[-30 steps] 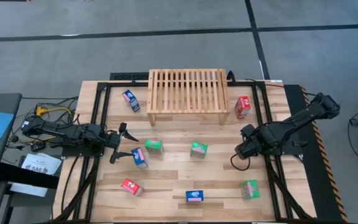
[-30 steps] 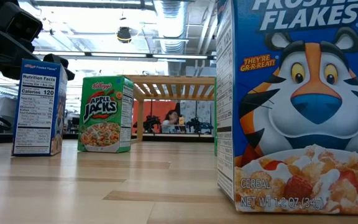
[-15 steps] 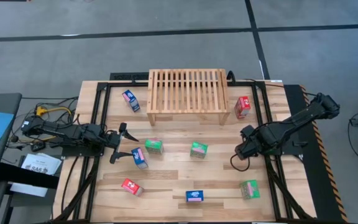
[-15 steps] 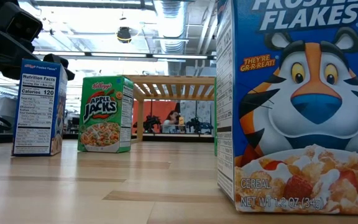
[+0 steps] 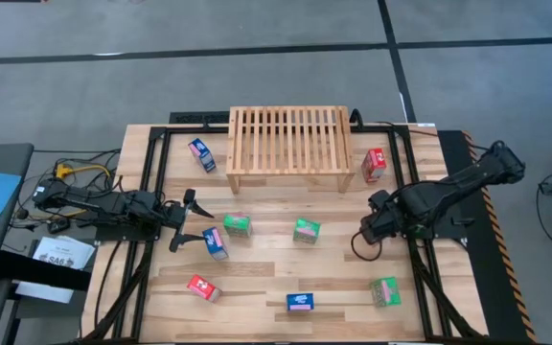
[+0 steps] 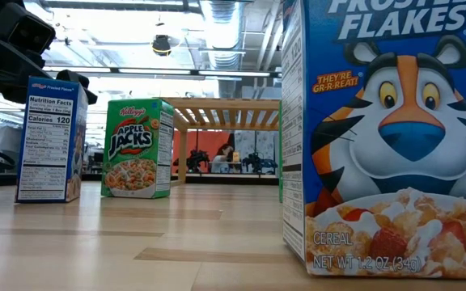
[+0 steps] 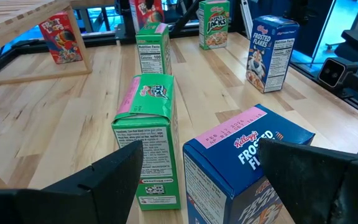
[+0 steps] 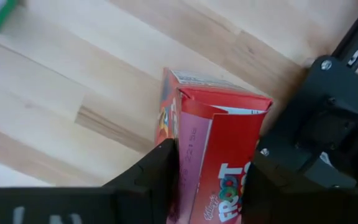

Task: Stack cereal on shelf
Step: Put the middle red cereal box on the shelf

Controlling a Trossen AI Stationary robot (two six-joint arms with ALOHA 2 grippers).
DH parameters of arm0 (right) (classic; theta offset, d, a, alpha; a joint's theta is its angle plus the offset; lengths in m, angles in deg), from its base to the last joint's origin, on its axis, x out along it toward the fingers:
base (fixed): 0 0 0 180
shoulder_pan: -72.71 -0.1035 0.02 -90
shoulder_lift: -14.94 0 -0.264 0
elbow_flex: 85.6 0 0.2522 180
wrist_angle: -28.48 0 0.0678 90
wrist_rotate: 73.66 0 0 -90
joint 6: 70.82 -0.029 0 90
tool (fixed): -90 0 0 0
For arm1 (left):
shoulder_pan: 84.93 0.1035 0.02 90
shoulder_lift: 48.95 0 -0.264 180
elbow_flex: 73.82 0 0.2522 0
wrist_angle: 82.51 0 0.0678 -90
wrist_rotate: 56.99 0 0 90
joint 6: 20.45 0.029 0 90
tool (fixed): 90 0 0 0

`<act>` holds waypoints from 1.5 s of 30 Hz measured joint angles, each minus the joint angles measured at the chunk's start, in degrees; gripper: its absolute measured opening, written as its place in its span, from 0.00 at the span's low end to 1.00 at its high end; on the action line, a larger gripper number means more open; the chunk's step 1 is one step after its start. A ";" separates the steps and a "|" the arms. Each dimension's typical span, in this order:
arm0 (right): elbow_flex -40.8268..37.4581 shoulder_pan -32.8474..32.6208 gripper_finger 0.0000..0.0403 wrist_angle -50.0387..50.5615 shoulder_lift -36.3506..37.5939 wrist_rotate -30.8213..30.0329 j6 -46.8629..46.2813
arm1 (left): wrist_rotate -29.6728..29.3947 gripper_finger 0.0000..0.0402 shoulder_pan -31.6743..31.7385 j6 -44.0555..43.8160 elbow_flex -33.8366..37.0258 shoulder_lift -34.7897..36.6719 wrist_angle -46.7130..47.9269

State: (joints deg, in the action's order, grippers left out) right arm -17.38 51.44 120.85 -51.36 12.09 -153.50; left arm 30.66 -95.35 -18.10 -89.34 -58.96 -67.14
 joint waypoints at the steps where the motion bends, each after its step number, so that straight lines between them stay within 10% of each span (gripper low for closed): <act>1: 0.91 0.59 0.41 0.55 0.00 0.00 0.79 | 0.00 0.76 0.00 0.00 0.01 -0.01 -0.01; 18: 21.78 18.44 0.40 11.52 -0.26 -0.16 22.40 | 0.00 0.76 -0.02 0.00 0.00 -0.01 -0.01; 45: 58.00 50.49 0.41 11.30 -24.95 -6.54 97.79 | 0.00 0.76 -0.02 0.00 0.00 -0.01 -0.01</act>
State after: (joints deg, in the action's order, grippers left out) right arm 40.62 101.93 132.15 -76.31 5.55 -55.72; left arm 30.66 -95.36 -18.10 -89.34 -58.97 -67.15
